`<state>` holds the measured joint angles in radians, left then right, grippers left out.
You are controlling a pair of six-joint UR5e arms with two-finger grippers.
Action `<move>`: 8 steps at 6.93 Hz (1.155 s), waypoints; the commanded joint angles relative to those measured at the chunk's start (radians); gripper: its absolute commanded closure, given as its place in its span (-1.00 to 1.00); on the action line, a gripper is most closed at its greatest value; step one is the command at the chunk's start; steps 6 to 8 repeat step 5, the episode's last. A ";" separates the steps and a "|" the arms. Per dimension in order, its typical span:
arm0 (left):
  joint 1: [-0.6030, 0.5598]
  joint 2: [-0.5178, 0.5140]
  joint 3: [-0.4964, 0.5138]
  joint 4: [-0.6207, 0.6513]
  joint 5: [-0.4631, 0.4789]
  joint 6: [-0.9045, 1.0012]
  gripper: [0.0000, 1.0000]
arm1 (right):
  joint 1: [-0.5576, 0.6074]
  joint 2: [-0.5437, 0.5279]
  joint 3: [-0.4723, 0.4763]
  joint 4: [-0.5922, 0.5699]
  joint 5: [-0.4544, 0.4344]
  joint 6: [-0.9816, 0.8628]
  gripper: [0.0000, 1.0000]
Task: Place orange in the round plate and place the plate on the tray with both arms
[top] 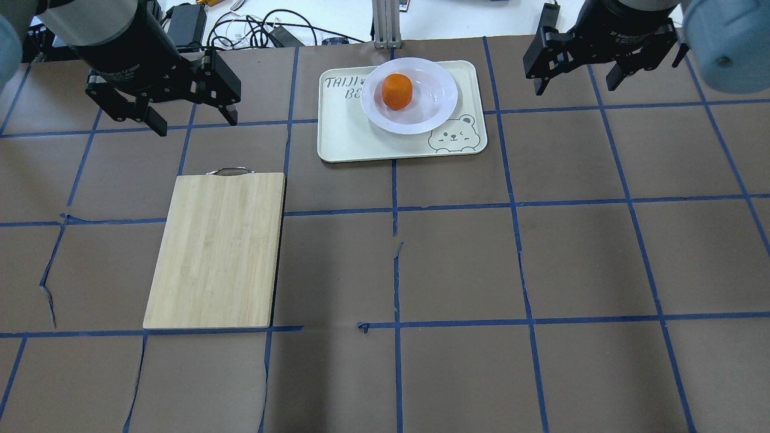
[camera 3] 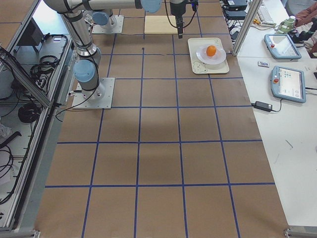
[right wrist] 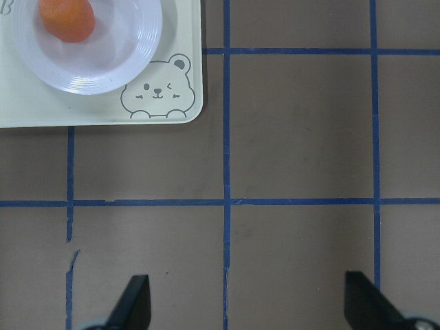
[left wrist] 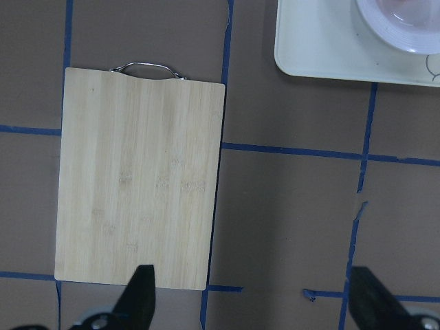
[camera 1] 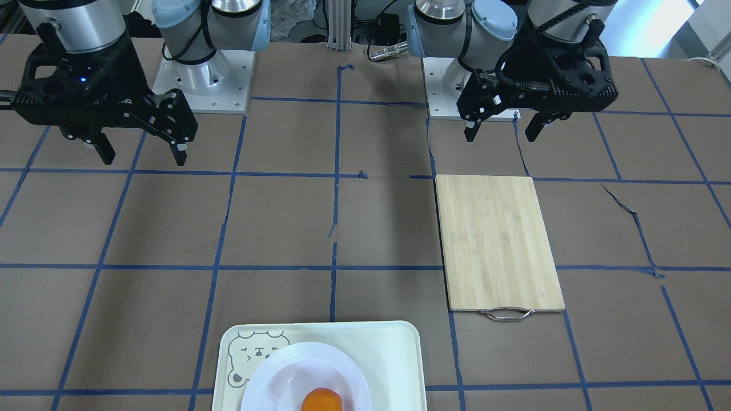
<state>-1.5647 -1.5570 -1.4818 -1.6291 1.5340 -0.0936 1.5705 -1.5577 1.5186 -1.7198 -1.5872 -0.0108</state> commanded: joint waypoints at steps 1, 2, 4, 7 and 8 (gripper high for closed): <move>0.000 0.000 0.000 0.000 0.000 0.000 -1.00 | -0.001 -0.001 0.006 -0.003 -0.004 -0.011 -1.00; 0.000 0.000 0.000 0.000 0.000 0.000 -1.00 | -0.001 -0.001 0.009 -0.007 -0.004 -0.011 -1.00; 0.000 0.000 0.000 0.000 0.000 0.002 -1.00 | -0.003 -0.010 0.000 -0.003 0.001 -0.009 -1.00; 0.000 0.000 0.000 0.000 0.000 0.002 -1.00 | -0.004 -0.012 -0.001 -0.004 0.001 -0.009 -1.00; 0.000 0.000 0.000 0.000 0.000 0.002 -1.00 | -0.004 -0.012 -0.001 -0.004 0.001 -0.009 -1.00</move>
